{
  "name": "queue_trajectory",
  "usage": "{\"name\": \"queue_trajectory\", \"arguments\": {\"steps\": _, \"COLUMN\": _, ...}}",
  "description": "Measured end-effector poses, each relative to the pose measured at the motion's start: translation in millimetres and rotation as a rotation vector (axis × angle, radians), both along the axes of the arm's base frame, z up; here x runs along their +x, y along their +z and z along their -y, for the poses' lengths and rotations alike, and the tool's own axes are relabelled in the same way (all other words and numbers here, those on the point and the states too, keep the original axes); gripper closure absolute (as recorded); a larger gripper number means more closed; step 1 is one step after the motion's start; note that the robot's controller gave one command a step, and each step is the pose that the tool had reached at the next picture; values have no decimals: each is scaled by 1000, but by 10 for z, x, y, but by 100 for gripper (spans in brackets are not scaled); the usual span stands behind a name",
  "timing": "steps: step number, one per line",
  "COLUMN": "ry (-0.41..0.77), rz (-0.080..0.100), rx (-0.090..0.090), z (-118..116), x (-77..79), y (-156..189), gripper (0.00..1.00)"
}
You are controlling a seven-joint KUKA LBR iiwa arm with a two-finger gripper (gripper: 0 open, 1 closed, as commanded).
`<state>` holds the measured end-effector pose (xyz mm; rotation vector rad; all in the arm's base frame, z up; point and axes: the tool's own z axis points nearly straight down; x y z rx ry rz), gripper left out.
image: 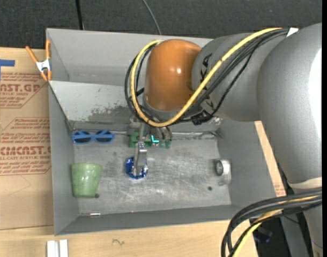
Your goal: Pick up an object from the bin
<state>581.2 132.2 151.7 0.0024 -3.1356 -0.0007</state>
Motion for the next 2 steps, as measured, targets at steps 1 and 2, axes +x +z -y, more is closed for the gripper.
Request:
{"name": "queue_trajectory", "arguments": {"steps": 1, "ry": -8, "rz": 19, "rx": 5, "z": 264, "x": -64, "y": -533, "gripper": 0}}
{"name": "queue_trajectory", "arguments": {"steps": 2, "ry": -10, "rz": 14, "rx": 3, "z": 278, "x": -81, "y": -577, "gripper": 100}}
